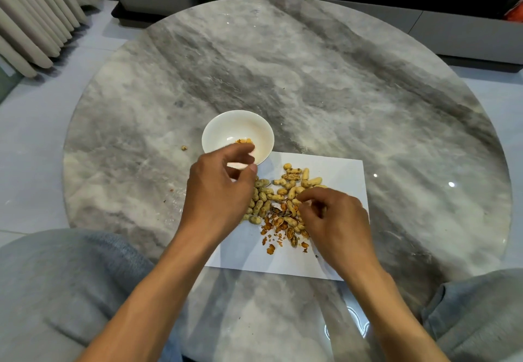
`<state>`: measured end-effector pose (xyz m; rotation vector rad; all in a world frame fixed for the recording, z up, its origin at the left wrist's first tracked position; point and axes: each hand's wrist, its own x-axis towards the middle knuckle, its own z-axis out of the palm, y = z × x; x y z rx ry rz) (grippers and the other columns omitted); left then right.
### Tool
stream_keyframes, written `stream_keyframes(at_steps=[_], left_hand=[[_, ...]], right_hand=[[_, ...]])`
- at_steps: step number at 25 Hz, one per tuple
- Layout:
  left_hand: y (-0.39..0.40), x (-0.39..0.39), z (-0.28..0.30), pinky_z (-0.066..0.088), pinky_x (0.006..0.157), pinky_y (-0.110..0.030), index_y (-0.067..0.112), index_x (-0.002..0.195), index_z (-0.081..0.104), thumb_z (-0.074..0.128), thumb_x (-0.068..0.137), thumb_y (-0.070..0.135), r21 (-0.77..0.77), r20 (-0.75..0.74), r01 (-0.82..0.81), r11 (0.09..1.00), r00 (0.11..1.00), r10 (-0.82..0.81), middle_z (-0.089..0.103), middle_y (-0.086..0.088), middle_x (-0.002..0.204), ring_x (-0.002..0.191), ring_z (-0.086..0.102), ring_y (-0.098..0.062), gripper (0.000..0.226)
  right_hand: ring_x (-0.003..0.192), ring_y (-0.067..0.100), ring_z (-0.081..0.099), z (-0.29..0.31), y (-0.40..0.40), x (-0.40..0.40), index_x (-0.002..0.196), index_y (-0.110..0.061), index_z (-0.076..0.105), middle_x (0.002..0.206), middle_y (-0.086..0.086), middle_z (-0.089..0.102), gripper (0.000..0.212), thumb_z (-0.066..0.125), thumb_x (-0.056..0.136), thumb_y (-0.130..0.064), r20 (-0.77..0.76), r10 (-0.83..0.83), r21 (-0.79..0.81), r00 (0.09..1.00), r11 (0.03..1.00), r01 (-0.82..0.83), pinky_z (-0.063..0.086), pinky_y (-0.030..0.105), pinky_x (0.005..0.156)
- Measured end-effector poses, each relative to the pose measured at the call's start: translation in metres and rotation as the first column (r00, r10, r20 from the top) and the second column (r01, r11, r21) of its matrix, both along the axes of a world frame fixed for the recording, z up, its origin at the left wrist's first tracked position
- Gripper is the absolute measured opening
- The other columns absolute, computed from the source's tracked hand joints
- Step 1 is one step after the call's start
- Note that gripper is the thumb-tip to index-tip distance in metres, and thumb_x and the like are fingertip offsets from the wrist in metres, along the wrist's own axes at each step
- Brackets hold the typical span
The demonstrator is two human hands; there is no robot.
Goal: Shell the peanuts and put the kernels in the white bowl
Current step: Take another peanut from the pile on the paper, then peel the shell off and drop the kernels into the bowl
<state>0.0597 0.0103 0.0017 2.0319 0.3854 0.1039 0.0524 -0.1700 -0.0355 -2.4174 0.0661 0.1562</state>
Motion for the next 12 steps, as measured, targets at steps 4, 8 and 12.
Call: stream_keyframes(at_steps=[4,8,12], left_hand=[[-0.004,-0.005,-0.007,0.053,0.073,-0.023,0.030,0.102,0.076,0.071,0.089,0.027,0.184,-0.170,0.224,0.957,0.966,-0.193,0.068,0.018,0.084,0.074,0.063,0.001,0.014],[-0.009,-0.007,-0.011,0.040,0.065,-0.017,0.030,0.110,0.073,0.071,0.090,0.033,0.276,-0.238,0.297,0.914,0.942,-0.235,0.068,0.014,0.088,0.073,0.059,-0.003,0.020],[-0.008,-0.007,-0.010,0.041,0.068,-0.020,0.030,0.110,0.073,0.071,0.090,0.033,0.291,-0.227,0.274,0.917,0.950,-0.213,0.067,0.012,0.087,0.074,0.059,-0.005,0.021]], right_hand=[[0.086,0.021,0.064,-0.009,0.004,0.001,0.095,-0.027,0.076,0.090,-0.007,0.072,0.014,0.063,0.090,-0.024,-0.017,0.077,-0.200,0.997,0.977,-0.079,0.051,0.034,0.070],[0.086,0.027,0.063,-0.009,0.004,0.001,0.096,-0.023,0.072,0.091,-0.001,0.072,0.013,0.061,0.090,-0.027,-0.019,0.056,-0.282,0.998,0.957,-0.059,0.048,0.035,0.068],[0.087,0.027,0.063,-0.011,0.005,0.001,0.098,-0.022,0.072,0.091,-0.001,0.072,0.014,0.063,0.091,-0.030,0.007,0.041,-0.277,0.999,0.960,-0.037,0.049,0.035,0.069]])
